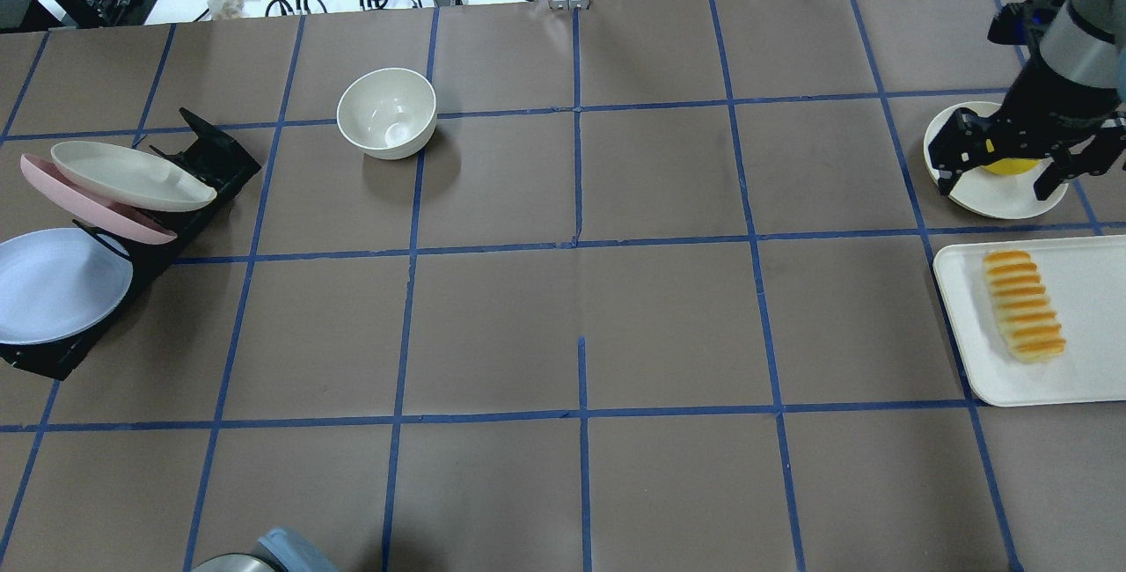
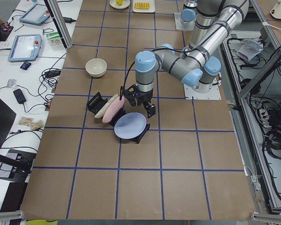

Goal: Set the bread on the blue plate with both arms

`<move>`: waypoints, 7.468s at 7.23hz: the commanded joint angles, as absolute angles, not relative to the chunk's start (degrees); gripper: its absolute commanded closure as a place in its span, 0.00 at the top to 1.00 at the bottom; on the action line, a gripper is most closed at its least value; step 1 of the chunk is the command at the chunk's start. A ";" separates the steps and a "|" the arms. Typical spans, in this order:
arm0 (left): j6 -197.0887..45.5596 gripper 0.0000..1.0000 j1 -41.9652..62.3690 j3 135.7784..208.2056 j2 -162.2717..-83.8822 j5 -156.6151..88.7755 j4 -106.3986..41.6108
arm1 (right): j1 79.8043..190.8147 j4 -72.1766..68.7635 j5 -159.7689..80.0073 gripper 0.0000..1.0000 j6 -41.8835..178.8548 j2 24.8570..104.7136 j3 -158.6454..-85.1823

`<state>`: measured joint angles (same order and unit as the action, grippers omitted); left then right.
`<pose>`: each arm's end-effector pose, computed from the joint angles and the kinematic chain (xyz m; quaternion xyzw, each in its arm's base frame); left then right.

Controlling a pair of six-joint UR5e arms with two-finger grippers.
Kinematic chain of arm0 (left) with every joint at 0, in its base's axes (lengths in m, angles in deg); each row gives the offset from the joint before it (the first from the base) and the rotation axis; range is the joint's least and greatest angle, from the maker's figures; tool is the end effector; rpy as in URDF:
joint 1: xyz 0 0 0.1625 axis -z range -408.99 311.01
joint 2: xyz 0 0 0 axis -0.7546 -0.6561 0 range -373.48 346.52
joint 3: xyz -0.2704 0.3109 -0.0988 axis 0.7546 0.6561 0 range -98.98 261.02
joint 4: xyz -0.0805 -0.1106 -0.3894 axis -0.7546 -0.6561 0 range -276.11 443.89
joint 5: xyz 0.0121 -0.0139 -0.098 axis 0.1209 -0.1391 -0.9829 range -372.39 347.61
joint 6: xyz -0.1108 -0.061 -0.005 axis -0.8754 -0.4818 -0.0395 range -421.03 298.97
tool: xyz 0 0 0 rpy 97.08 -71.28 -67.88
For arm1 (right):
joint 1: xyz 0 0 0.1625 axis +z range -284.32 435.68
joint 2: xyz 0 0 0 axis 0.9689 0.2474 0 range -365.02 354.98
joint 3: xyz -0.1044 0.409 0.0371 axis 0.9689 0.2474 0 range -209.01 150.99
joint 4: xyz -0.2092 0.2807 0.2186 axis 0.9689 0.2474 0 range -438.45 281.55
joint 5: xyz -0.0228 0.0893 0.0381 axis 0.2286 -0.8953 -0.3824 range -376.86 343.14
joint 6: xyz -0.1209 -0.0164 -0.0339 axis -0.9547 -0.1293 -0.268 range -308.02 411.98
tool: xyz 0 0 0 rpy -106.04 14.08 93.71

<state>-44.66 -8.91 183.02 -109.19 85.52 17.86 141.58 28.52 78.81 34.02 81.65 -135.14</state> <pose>0.3286 -0.4281 0.3516 -0.2910 0.9527 -0.0081 0.0875 -0.0886 -0.4939 0.3251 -0.0523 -0.9972 -0.0380 0.0384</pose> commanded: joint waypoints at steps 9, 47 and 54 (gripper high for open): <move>-44.69 0.71 -11.29 181.66 -124.31 85.79 28.95 | 128.32 52.41 78.15 1.00 16.12 69.52 -147.22; -100.32 0.00 52.16 197.47 -118.77 64.77 41.34 | 163.92 16.20 67.61 0.00 67.28 76.54 -124.90; -92.21 1.00 49.19 187.95 -111.24 71.10 26.26 | 178.48 27.15 67.34 0.00 74.75 69.79 -124.11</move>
<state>-97.16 50.48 193.34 -114.25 68.93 37.49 174.78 23.08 67.46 73.59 72.04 -124.16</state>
